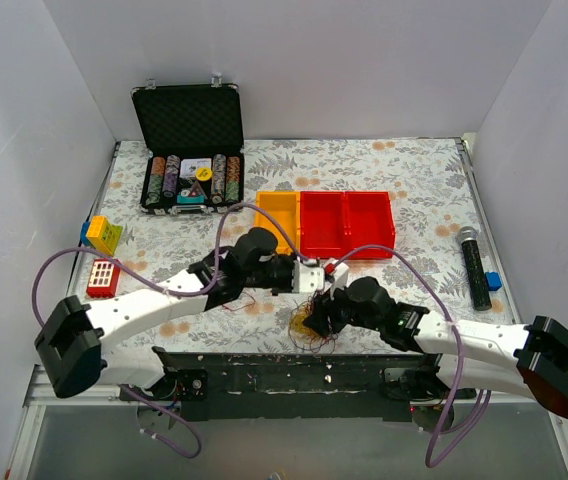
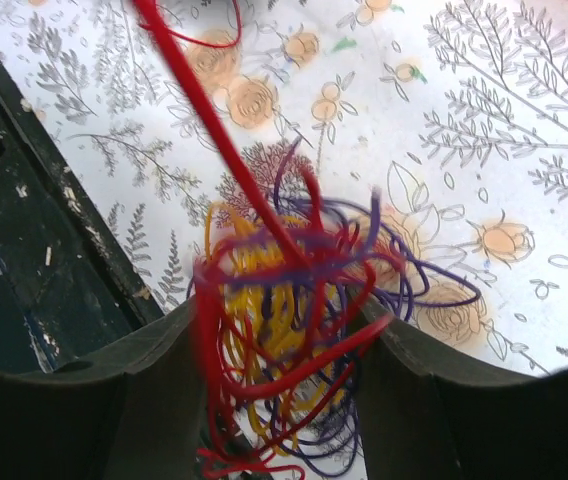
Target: Untangle the cables
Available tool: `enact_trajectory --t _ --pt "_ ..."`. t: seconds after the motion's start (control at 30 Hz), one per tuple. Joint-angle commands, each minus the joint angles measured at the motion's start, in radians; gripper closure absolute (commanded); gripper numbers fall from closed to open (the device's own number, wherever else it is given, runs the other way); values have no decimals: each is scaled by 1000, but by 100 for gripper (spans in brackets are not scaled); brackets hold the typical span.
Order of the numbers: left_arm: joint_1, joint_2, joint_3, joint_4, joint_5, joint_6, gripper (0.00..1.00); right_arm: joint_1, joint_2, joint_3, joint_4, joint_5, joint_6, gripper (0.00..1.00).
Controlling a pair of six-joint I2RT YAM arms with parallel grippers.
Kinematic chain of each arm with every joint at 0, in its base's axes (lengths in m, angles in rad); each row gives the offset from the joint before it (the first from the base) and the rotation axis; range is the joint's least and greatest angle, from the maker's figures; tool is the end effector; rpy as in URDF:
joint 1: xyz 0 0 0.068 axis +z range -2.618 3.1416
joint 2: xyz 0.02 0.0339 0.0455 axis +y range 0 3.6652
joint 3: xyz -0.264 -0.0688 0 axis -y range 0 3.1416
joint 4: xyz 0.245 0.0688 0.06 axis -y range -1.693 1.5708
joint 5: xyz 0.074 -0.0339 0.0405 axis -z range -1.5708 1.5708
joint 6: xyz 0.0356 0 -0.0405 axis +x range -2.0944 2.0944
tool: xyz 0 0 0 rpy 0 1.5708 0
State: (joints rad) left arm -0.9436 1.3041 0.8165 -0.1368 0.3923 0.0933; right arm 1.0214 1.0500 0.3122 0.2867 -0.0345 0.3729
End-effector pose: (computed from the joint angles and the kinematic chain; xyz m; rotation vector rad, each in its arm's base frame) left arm 0.1543 -0.2361 0.2439 1.3297 1.8631 -0.8931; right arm 0.1080 0.1788 0.1743 -0.7056 2.0263 0.8917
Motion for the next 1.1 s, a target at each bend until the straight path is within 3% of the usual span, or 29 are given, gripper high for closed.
enact_trajectory --t 0.0,0.27,0.37,0.6,0.73,0.87,1.07 --pt "0 -164 154 -44 -83 -220 100 0 -15 -35 28 25 34 39" --pt "-1 -315 283 -155 -17 -448 100 0 38 -65 54 30 52 39" --pt "0 -342 331 -161 -15 -432 100 0 41 -81 45 30 58 39" --pt "2 -319 481 -84 -167 -319 100 0 -4 -96 -10 79 69 39" --pt "2 -283 498 66 -295 -200 100 2 -28 -96 -30 76 78 40" --pt "2 -232 501 380 -436 -2 100 0 -53 -107 -41 76 81 40" --pt "3 -112 555 730 -440 236 100 0 -85 -117 -53 76 89 41"
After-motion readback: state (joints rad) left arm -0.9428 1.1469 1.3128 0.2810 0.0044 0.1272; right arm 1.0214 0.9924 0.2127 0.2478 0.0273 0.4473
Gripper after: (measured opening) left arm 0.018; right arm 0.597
